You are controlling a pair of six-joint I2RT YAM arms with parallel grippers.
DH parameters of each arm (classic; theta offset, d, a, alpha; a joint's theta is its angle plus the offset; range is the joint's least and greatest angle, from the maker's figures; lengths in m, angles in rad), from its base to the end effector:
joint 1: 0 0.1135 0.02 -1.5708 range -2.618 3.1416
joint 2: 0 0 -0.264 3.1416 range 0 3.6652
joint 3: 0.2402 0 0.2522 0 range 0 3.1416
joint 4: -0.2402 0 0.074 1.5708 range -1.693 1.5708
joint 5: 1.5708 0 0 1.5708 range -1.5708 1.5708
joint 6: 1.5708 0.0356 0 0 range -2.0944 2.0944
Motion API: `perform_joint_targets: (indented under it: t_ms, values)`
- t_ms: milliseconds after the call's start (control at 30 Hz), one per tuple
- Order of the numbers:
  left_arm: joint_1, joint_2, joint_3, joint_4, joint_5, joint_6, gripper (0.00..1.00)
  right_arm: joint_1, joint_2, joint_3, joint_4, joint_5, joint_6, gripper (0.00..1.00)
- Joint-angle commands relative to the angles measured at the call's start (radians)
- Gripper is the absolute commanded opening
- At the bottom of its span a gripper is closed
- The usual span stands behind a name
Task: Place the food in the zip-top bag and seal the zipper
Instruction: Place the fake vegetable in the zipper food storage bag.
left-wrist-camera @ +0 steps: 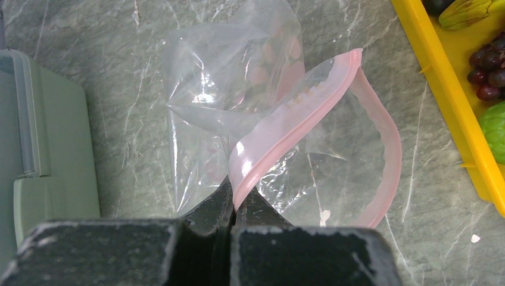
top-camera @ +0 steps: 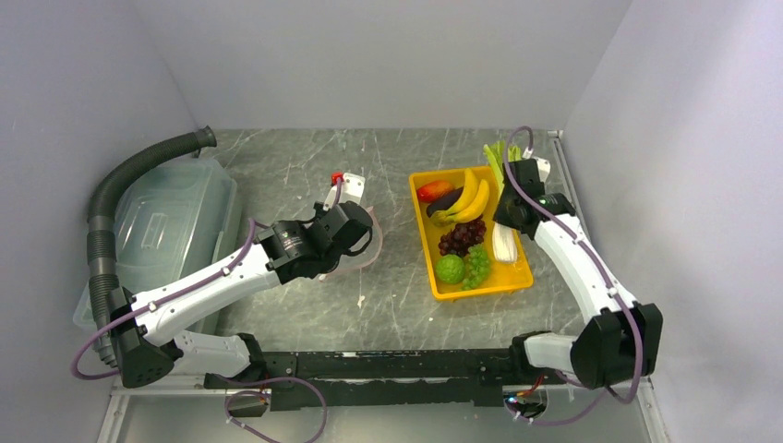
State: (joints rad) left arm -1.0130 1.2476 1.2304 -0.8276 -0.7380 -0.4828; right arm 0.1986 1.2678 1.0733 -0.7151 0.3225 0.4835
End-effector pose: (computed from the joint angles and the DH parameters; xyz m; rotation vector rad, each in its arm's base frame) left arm 0.1520 -0.1983 0.3446 0.2567 2.1422 0.0538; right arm 0.2565 0.0401 0.2919 0.4763 2.3714 -0.0930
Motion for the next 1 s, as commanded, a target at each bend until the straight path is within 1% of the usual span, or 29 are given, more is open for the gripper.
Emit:
perform_joint_targets:
  t_ms: [0, 200, 333, 433, 600, 800, 900, 967]
  values:
    - [0.004, -0.01, 0.002, 0.022, -0.012, 0.007, 0.0, 0.007, -0.096, -0.004, 0.029, -0.129, 0.064, 0.0]
    - [0.004, 0.001, 0.007, 0.02, 0.002, 0.006, 0.0, 0.03, -0.212, -0.077, 0.106, -0.285, 0.163, 0.0]
    - [0.004, 0.001, 0.014, 0.016, 0.003, 0.005, 0.0, 0.052, -0.31, -0.119, 0.197, -0.376, 0.205, 0.0]
    - [0.003, -0.002, 0.02, 0.006, 0.006, 0.001, 0.0, 0.091, -0.38, -0.154, 0.295, -0.438, 0.24, 0.0]
    - [0.005, -0.014, 0.028, 0.002, 0.015, 0.0, 0.0, 0.211, -0.466, -0.203, 0.489, -0.44, 0.302, 0.0]
    - [0.006, -0.001, 0.054, -0.022, 0.023, -0.016, 0.0, 0.347, -0.492, -0.253, 0.702, -0.395, 0.351, 0.0]
    - [0.006, -0.004, 0.07, -0.03, 0.02, -0.027, 0.0, 0.421, -0.509, -0.305, 0.854, -0.34, 0.381, 0.0]
    - [0.007, -0.009, 0.077, -0.029, 0.02, -0.035, 0.0, 0.464, -0.517, -0.362, 1.018, -0.314, 0.403, 0.0]
